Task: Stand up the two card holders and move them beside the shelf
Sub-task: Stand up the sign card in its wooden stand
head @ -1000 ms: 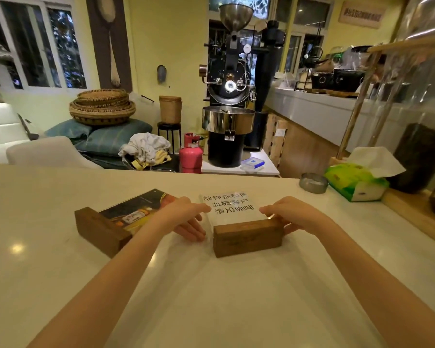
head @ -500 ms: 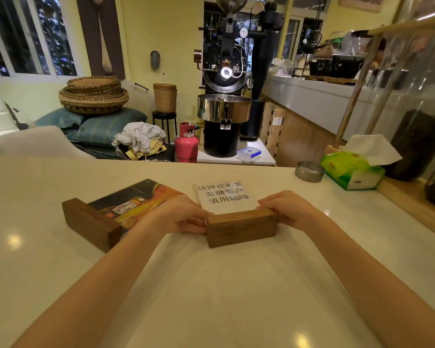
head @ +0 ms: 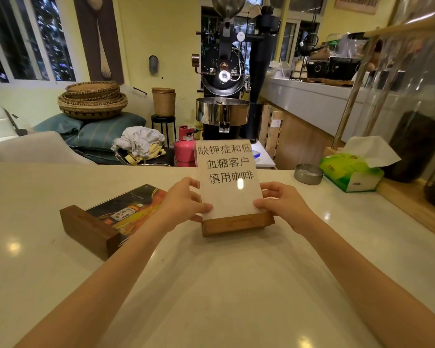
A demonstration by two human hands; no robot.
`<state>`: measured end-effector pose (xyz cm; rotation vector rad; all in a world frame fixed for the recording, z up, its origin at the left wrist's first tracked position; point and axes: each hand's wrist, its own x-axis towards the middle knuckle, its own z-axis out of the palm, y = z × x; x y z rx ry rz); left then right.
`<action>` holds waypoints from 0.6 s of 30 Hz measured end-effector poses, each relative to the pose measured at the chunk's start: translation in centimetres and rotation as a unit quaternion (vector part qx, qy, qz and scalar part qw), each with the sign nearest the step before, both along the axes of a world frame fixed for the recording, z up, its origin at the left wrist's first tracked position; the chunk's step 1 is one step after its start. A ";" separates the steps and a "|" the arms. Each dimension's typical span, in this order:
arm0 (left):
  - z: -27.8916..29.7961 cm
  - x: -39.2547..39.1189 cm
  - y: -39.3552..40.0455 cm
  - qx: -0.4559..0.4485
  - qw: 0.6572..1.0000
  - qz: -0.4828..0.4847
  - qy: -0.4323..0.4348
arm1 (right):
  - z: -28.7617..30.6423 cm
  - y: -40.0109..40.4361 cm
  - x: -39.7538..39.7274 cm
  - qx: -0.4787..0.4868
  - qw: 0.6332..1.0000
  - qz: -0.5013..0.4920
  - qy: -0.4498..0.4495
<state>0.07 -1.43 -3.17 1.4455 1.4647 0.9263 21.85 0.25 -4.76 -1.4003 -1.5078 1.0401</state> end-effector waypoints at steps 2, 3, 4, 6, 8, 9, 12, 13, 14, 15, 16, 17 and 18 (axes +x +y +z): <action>0.0 0.2 -0.2 0.047 0.999 0.002 0.028 | -0.1 0.0 0.1 0.027 0.999 -0.004 0.016; -0.1 0.3 -0.3 0.065 0.997 0.001 0.041 | -0.1 0.0 0.1 0.037 0.999 -0.004 0.021; -0.1 0.3 -0.4 0.080 0.995 -0.001 0.054 | -0.1 0.0 0.1 0.044 0.999 -0.002 0.024; -0.2 0.4 -0.6 0.104 0.991 -0.003 0.083 | -0.1 -0.1 0.2 0.055 0.998 0.003 0.026; -0.1 0.4 -0.8 0.119 0.987 -0.007 0.111 | -0.2 -0.1 0.3 0.068 0.997 0.013 0.033; -0.1 0.4 -1.0 0.126 0.984 -0.013 0.125 | -0.2 -0.1 0.5 0.073 0.996 0.020 0.036; 0.0 0.6 -1.6 0.157 0.972 -0.050 0.167 | 0.0 -0.1 1.0 0.070 0.996 0.043 0.025; 0.1 0.6 -1.9 0.166 0.968 -0.062 0.180 | 0.1 -0.1 1.2 0.064 0.997 0.048 0.017; 0.2 0.7 -2.1 0.171 0.964 -0.071 0.188 | 0.2 -0.2 1.3 0.060 0.997 0.051 0.009; 0.2 0.7 -2.3 0.174 0.963 -0.078 0.193 | 0.3 -0.2 1.3 0.058 0.997 0.052 0.004; 0.3 0.8 -2.4 0.173 0.962 -0.081 0.195 | 0.3 -0.3 1.4 0.056 0.997 0.052 0.002; 0.3 0.8 -2.5 0.171 0.962 -0.082 0.197 | 0.4 -0.3 1.4 0.056 0.997 0.051 0.002; 0.3 0.8 -2.5 0.169 0.962 -0.081 0.200 | 0.4 -0.4 1.4 0.056 0.997 0.048 0.000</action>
